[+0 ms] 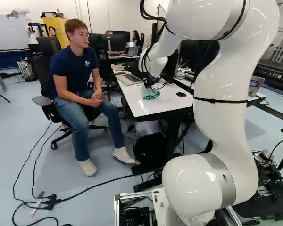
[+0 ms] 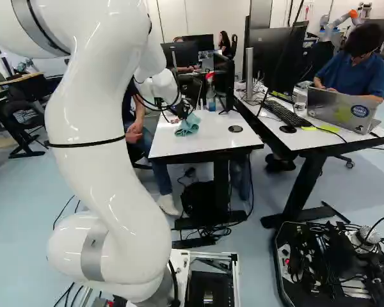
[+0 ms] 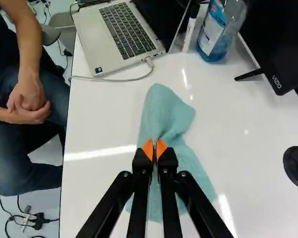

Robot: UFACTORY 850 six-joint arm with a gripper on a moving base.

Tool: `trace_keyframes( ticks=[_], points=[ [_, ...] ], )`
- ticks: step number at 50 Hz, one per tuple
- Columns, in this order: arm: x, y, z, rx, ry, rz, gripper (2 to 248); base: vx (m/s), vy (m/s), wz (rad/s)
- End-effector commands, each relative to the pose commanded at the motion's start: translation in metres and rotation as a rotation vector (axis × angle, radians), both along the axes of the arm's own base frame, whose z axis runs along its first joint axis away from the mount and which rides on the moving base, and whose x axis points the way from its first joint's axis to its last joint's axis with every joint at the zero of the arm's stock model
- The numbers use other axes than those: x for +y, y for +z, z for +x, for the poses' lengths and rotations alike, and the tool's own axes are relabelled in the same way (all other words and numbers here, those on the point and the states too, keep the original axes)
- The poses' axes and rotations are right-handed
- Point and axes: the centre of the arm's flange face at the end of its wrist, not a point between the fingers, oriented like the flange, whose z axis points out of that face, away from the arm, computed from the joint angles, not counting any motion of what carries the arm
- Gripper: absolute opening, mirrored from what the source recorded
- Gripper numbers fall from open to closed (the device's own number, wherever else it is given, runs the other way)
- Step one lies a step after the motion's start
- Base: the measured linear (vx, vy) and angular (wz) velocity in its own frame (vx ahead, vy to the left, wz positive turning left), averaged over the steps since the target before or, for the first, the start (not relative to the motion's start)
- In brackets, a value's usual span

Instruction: Clean the table with the green towel

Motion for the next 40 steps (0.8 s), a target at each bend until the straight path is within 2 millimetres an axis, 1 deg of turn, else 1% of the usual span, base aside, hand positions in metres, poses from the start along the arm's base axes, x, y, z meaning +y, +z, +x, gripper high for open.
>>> trace_keyframes(
  ticks=[18,25,40],
  points=[
    [0.029,-0.023,0.006,0.035,0.047,-0.002,32,0.0,0.0,0.0],
    [0.032,-0.027,0.007,0.041,0.051,-0.002,32,0.0,0.0,0.0],
    [0.032,-0.028,0.007,0.042,0.052,-0.002,32,0.0,0.0,0.0]
  ],
)
